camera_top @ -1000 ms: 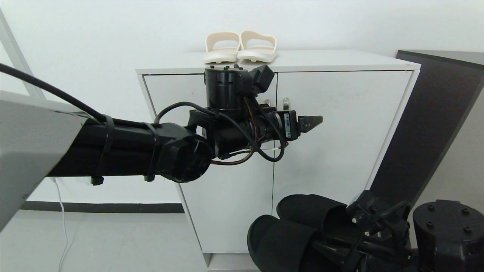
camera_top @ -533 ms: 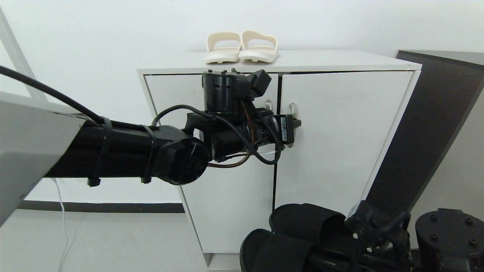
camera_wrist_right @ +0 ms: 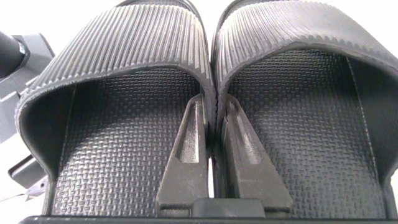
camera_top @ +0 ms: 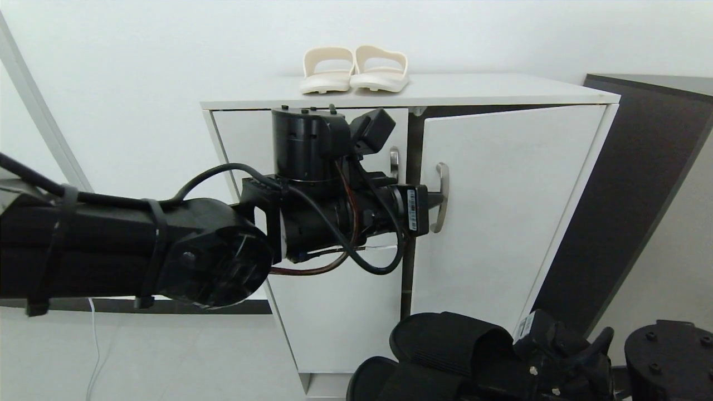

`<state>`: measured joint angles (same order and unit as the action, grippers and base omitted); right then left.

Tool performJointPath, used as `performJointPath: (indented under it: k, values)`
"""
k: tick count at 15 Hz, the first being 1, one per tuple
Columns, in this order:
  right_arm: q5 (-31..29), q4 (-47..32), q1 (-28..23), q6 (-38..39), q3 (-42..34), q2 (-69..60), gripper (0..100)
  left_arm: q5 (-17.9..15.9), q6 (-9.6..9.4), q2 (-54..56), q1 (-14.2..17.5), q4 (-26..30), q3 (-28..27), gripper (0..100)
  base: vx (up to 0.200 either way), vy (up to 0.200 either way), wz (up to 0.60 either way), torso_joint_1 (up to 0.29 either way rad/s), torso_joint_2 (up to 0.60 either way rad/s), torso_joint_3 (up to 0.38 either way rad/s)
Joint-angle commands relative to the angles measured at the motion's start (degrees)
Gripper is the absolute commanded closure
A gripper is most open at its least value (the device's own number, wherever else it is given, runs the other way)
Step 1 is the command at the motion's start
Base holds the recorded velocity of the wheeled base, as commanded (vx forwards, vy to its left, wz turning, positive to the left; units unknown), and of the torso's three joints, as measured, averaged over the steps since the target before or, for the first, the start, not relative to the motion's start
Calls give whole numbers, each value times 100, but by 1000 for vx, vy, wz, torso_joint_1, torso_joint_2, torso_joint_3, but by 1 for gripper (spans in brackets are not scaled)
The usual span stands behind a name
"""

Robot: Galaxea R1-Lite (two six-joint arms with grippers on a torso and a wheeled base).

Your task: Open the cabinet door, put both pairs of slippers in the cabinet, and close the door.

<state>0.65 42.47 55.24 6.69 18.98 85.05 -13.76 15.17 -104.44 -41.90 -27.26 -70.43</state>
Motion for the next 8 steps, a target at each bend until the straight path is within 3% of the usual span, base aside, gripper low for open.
performJointPath:
  k: [1,3,4,6,8]
  values:
    - [-3,-2,14,-1,-17,-33,100,14,-5,442,-126,-8,319,100,0,0,0,0,0,0]
    - [-3,-2,14,-1,-26,-33,100,23,-5,591,-126,-104,503,100,0,0,0,0,0,0]
    - [-3,-2,22,-1,-17,-24,100,-4,4,609,-64,-412,706,100,0,0,0,0,0,0]
    - [-12,-2,57,-10,-26,-24,100,-12,74,503,191,-737,758,100,0,0,0,0,0,0]
    - [-12,15,57,-10,-17,-24,100,-21,312,380,419,-825,697,100,0,0,0,0,0,0]
